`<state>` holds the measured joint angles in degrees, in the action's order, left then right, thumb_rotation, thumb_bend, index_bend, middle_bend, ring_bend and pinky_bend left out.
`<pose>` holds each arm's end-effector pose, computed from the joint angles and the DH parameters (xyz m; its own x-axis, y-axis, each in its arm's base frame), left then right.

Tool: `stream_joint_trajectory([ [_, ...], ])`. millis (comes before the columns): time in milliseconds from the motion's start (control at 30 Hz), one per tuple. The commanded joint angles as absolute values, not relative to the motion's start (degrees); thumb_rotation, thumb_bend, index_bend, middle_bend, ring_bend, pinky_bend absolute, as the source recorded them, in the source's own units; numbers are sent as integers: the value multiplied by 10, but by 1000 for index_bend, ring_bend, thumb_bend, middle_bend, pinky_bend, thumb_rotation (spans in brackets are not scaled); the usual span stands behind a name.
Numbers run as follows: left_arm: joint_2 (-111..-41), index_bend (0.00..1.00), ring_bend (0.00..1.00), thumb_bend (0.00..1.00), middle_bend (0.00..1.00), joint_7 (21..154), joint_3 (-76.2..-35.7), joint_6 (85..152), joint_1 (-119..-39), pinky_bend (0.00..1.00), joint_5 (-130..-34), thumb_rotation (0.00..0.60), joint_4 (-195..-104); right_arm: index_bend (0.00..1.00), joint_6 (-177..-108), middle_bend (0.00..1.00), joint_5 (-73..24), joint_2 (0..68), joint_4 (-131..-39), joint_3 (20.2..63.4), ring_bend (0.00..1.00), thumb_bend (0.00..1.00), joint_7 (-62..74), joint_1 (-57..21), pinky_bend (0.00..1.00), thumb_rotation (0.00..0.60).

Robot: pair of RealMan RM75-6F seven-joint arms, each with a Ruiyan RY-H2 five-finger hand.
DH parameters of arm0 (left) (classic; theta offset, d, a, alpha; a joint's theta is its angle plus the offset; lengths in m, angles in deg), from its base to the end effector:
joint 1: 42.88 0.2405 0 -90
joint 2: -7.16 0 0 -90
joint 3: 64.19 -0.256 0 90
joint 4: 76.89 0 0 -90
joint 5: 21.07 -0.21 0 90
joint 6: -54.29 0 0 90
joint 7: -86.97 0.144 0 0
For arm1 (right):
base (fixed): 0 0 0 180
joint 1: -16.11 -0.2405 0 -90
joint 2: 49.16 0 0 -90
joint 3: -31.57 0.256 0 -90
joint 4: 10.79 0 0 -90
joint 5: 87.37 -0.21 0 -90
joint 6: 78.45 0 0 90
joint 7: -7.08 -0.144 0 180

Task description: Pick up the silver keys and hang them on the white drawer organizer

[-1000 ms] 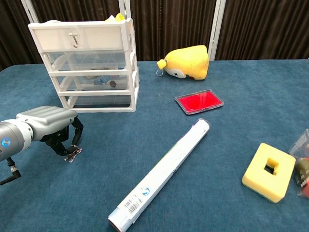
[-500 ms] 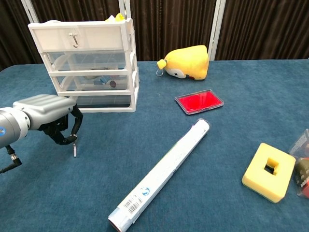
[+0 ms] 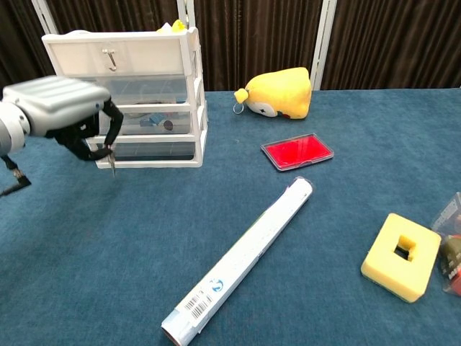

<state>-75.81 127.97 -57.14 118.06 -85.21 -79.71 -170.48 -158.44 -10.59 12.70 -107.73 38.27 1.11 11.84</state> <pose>-0.1515 0.3321 0.0182 0.6825 0.1028 0.7236 0.7042 -0.3574 -0.6135 -0.3194 -0.1891 0.1695 0.2296 -0.0150 0.9732 -0.9623 0.1467 0.2292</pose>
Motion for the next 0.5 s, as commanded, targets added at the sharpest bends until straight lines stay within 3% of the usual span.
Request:
stream_joint_trajectory([
  [33,-735,613,979,411,1000,1260,-565,1182,-860,820,-833,600,-1696,0,-1585,0,-106,127,-1077,383,0,2,11,119,0,600],
  [400,-707,615,979,409,1000,1200,-573,1198,-877,819,-974,600,-1610,0,-1582,0,-109,126,-1080,383,0,3,11,118,0,600],
  [500,-707,616,979,410,1000,1163,-593,1224,-887,819,-1066,600,-1551,0,-1581,0,-110,126,-1081,383,0,3,10,118,0,600],
])
